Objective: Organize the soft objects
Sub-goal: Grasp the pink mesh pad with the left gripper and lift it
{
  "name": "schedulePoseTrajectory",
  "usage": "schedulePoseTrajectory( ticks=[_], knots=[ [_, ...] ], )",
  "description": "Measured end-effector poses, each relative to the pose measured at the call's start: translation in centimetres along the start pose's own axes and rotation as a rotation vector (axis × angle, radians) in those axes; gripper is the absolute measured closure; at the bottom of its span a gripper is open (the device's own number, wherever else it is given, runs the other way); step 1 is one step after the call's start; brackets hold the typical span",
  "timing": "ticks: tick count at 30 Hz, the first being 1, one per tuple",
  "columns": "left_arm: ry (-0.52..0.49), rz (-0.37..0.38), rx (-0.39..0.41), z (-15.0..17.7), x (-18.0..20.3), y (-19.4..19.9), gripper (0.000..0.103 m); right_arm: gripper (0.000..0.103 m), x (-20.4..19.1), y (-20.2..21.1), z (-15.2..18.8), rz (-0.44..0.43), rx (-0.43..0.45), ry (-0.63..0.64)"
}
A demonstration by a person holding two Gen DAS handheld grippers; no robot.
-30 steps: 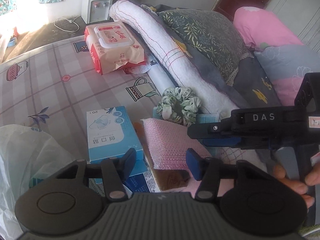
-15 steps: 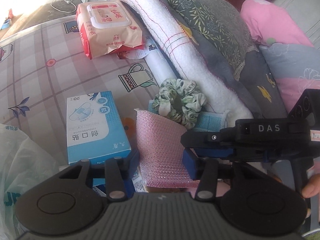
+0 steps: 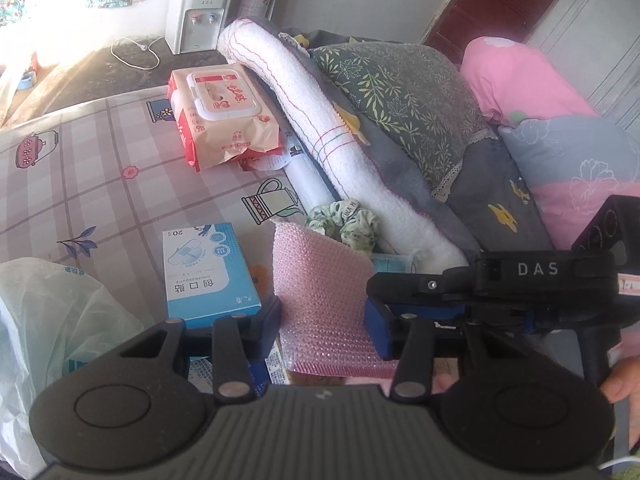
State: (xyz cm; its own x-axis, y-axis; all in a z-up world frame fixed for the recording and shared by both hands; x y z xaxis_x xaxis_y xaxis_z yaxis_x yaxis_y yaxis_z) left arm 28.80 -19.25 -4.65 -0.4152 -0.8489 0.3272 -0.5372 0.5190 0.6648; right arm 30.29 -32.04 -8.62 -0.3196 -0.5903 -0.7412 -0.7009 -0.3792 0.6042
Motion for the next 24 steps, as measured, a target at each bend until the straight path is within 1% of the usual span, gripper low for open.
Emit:
schedulePoseTrajectory(
  ticks=[5, 12, 18, 24],
  knots=[
    [0.007, -0.011, 0.072, -0.9, -0.6, 4.1, 0.057, 0.069, -3.7, 1.3, 0.9, -0.049, 0.02, 0.047],
    [0.039, -0.055, 0.192, -1.7, -3.8, 11.6, 0.059, 0.069, -10.2, 1.9, 4.1, -0.127, 0.005, 0.143],
    [0.096, -0.141, 0.282, -1.1, -9.1, 18.4, 0.059, 0.069, -17.0, 0.4, 8.8, -0.203, -0.052, 0.219],
    [0.176, -0.257, 0.349, 0.1, -16.8, 25.3, 0.059, 0.069, -24.7, -3.6, 15.5, -0.268, -0.163, 0.302]
  ],
)
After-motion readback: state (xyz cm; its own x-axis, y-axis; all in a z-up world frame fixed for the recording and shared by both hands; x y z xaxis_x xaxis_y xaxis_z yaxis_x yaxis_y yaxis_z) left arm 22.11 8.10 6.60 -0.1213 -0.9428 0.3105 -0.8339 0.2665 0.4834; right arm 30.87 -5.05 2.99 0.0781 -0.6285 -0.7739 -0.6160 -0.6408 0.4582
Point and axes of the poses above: each gripper's, at about its wrist camera, not at the fingertips, and y roughly against the way its jaws point, x to its right, z to its underside, the point moved 9 cm from there along -y, roughly the way its jaws point, and after that the axes turned 14 degrees about x, right-handed, at the moved point
